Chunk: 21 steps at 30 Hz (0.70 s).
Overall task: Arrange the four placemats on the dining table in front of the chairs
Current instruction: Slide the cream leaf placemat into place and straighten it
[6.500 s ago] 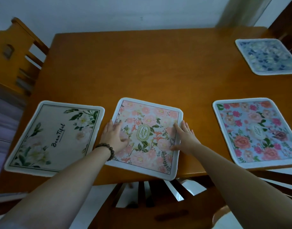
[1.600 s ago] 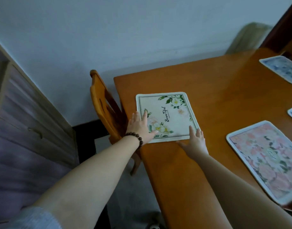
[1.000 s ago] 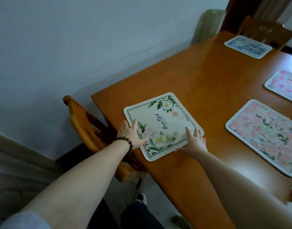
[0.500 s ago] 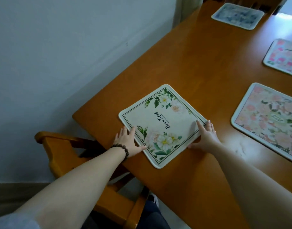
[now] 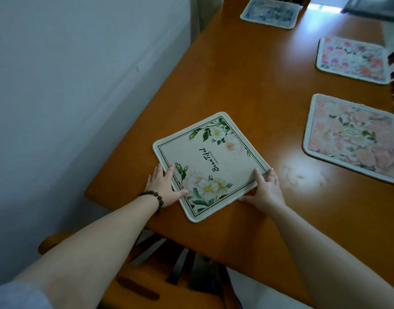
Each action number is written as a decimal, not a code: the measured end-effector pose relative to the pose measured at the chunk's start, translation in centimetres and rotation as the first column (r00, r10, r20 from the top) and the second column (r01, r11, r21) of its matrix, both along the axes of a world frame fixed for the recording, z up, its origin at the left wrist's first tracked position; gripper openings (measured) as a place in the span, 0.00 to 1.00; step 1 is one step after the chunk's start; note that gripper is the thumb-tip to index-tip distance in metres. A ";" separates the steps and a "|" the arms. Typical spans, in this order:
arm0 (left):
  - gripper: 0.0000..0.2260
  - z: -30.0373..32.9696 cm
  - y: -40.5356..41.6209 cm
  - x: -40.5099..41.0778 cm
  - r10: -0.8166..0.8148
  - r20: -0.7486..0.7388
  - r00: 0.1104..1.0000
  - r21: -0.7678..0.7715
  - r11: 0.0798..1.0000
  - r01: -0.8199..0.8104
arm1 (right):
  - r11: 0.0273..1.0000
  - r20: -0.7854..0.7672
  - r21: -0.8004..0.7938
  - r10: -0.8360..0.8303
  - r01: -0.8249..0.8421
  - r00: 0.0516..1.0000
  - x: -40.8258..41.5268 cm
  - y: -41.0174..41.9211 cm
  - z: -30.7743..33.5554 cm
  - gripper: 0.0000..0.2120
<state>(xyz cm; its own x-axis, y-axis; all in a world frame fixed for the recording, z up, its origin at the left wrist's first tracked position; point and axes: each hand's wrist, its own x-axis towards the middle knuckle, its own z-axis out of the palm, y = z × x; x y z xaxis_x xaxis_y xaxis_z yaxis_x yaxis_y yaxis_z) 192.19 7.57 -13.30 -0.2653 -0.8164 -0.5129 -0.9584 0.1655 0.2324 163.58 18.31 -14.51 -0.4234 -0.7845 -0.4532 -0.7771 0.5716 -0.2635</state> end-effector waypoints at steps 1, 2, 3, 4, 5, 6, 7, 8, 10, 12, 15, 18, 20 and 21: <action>0.47 -0.1 -0.8 0.6 -0.025 -0.003 1.000 -0.001 1.000 0.025 | 0.999 -0.008 0.006 -0.035 0.035 0.999 1.2 0.3 -0.1 0.55; 0.47 -0.1 -1.6 1.2 -0.051 -0.002 0.999 -0.003 0.999 0.051 | 0.998 -0.016 0.009 -0.070 0.070 0.997 2.5 0.6 -0.1 0.54; 0.47 -0.1 -2.3 1.7 -0.076 0.002 0.997 -0.006 0.997 0.076 | 0.995 -0.027 0.009 -0.100 0.100 0.995 3.8 0.9 -0.1 0.54; 0.46 -0.1 -3.0 2.2 -0.100 0.006 0.995 -0.012 0.995 0.101 | 0.992 -0.041 0.008 -0.125 0.126 0.991 5.2 1.1 -0.1 0.53; 0.46 -0.1 -3.7 2.7 -0.122 0.006 0.993 -0.018 0.992 0.122 | 0.989 -0.055 0.007 -0.147 0.148 0.988 6.5 1.3 0.0 0.52; 0.46 0.0 -4.2 3.2 -0.141 0.002 0.990 -0.024 0.990 0.141 | 0.985 -0.069 0.004 -0.169 0.170 0.983 7.9 1.5 0.0 0.51; 0.45 0.0 -4.7 3.6 -0.157 -0.005 0.988 -0.028 0.987 0.157 | 0.981 -0.082 0.000 -0.193 0.194 0.978 9.2 1.6 0.2 0.50; 0.45 0.0 -5.0 4.1 -0.171 -0.015 0.985 -0.028 0.985 0.170 | 0.976 -0.095 -0.009 -0.217 0.217 0.972 10.5 1.8 0.3 0.49; 0.46 0.0 -5.4 4.9 -0.191 -0.033 0.981 -0.011 0.982 0.191 | 0.967 -0.126 -0.035 -0.257 0.254 0.958 12.9 2.0 0.6 0.44; 0.47 -0.1 -5.6 5.6 -0.210 -0.033 0.977 0.006 0.978 0.211 | 0.961 -0.160 -0.065 -0.275 0.268 0.948 14.8 2.2 0.9 0.38; 0.49 -0.4 -5.4 6.3 -0.238 -0.020 0.971 0.000 0.971 0.238 | 0.957 -0.151 -0.086 -0.288 0.277 0.946 16.1 2.2 1.2 0.29; 0.52 -0.5 -4.9 6.9 -0.257 0.003 0.966 -0.009 0.966 0.258 | 0.964 -0.163 -0.074 -0.264 0.255 0.951 15.9 2.3 1.4 0.29; 0.55 -0.5 -4.3 7.3 -0.289 0.013 0.957 -0.035 0.957 0.289 | 0.974 -0.204 -0.065 -0.227 0.218 0.952 15.0 2.3 1.4 0.32; 0.56 -0.6 -3.8 7.4 -0.316 0.020 0.949 -0.050 0.947 0.316 | 0.978 -0.212 -0.058 -0.210 0.203 0.954 14.5 2.1 1.5 0.33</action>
<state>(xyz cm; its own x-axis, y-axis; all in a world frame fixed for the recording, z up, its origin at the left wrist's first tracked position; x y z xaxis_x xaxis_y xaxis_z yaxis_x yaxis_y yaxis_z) 199.64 3.76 -13.87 -0.5084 -0.7170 -0.4769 -0.8576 0.4718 0.2049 178.11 20.46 -13.06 -0.6626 -0.6833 -0.3066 -0.6837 0.7190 -0.1250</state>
